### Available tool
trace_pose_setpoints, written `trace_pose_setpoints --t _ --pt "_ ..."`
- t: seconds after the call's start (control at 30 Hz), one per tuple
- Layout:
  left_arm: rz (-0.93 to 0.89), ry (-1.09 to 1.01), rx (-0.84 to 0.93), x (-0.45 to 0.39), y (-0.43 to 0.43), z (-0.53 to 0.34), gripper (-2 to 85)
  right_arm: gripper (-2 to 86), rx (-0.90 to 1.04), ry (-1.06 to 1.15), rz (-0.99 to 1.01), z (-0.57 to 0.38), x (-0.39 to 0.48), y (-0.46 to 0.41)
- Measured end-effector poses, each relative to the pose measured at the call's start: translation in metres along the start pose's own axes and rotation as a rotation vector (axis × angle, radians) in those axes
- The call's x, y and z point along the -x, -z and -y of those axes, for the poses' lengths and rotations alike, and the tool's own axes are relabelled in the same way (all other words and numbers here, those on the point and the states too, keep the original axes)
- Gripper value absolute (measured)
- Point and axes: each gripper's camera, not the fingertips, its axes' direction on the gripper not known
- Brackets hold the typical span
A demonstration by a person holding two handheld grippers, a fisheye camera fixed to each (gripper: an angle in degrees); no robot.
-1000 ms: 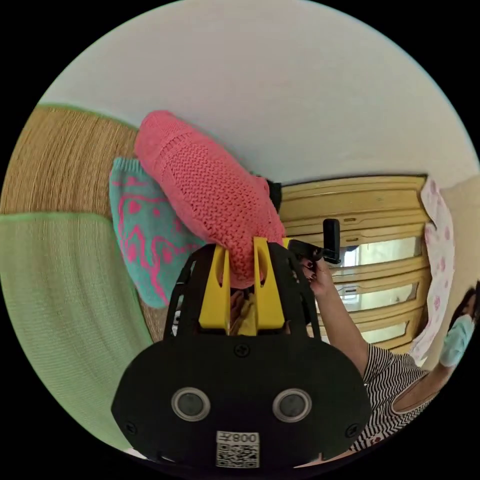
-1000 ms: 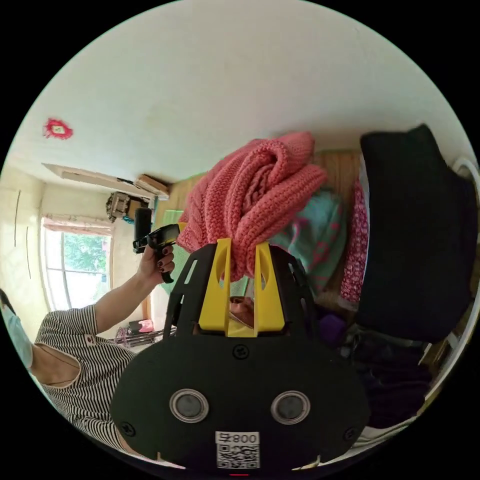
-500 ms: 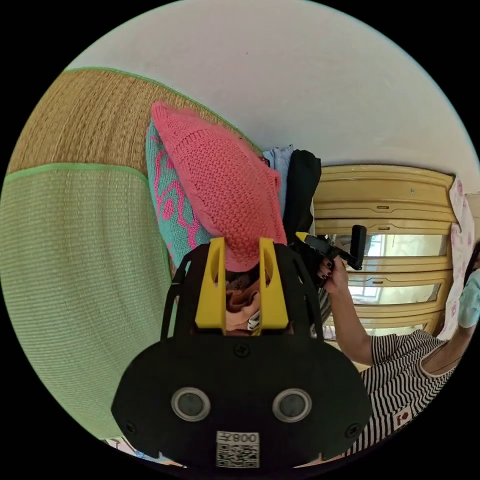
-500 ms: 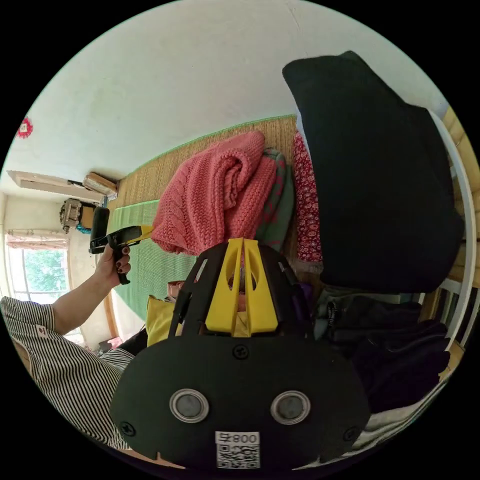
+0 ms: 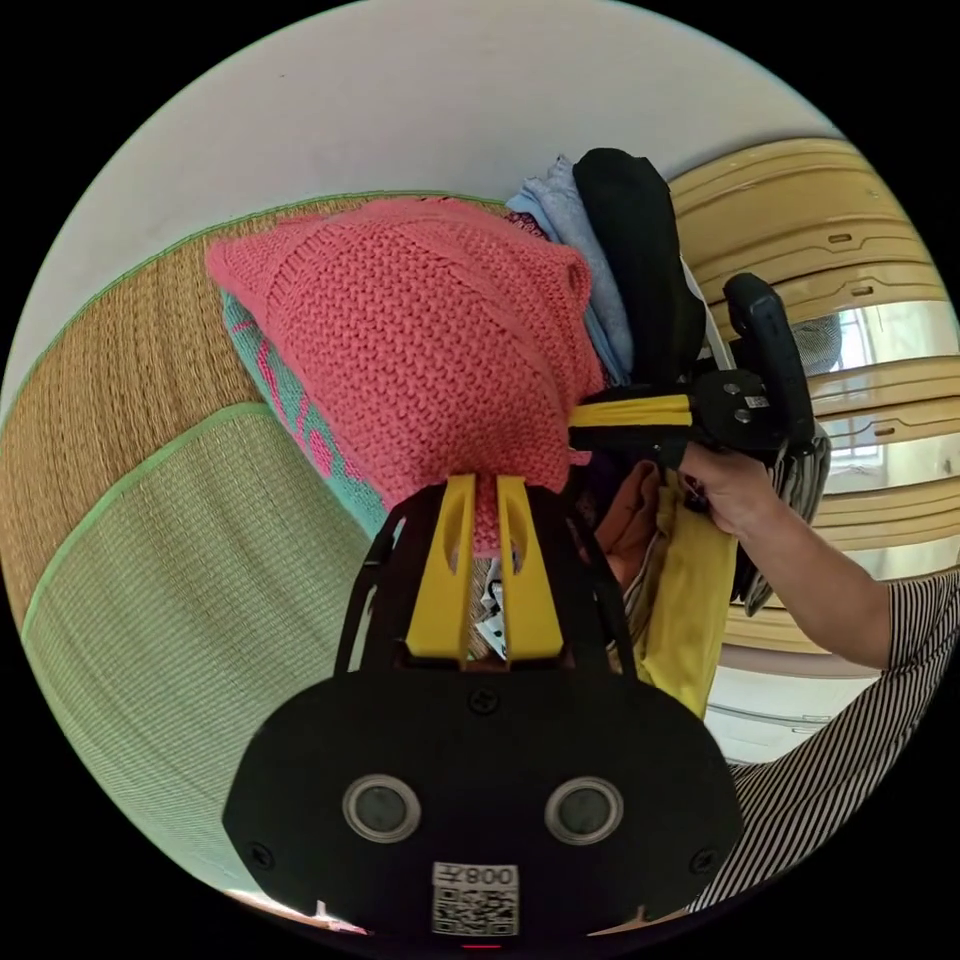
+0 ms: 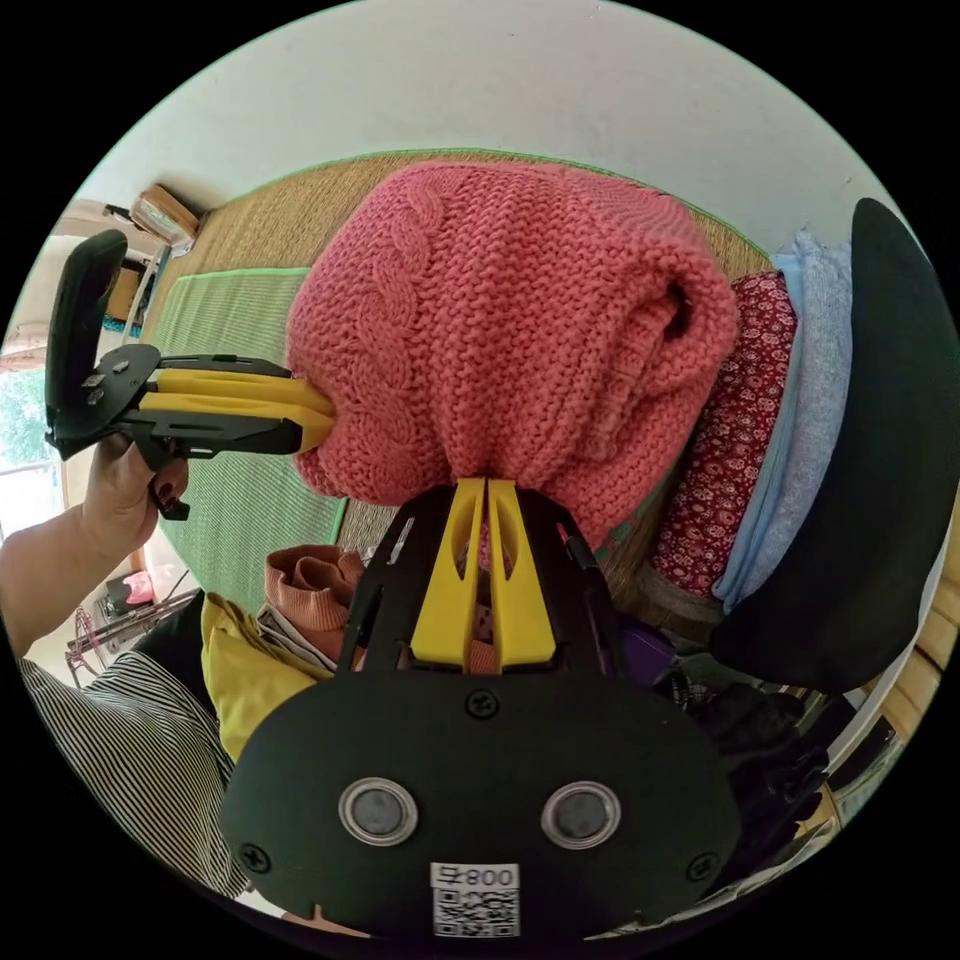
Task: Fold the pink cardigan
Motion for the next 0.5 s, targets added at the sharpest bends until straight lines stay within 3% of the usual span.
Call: trace_pose_setpoints --t 0.2,0.3,0.5 --pt "-0.127 0.064 0.008 -0.001 0.002 0.027 3.8 0.2 -0.033 -0.054 0.096 -0.025 -0.019 0.024" --pt "-0.178 0.071 -0.064 -0.004 0.019 0.031 3.7 0.3 -0.189 -0.104 0.123 -0.055 -0.035 0.067" --pt "-0.228 0.02 -0.115 -0.028 0.04 0.028 3.1 3.9 -0.485 -0.438 -0.056 -0.104 -0.13 0.156"
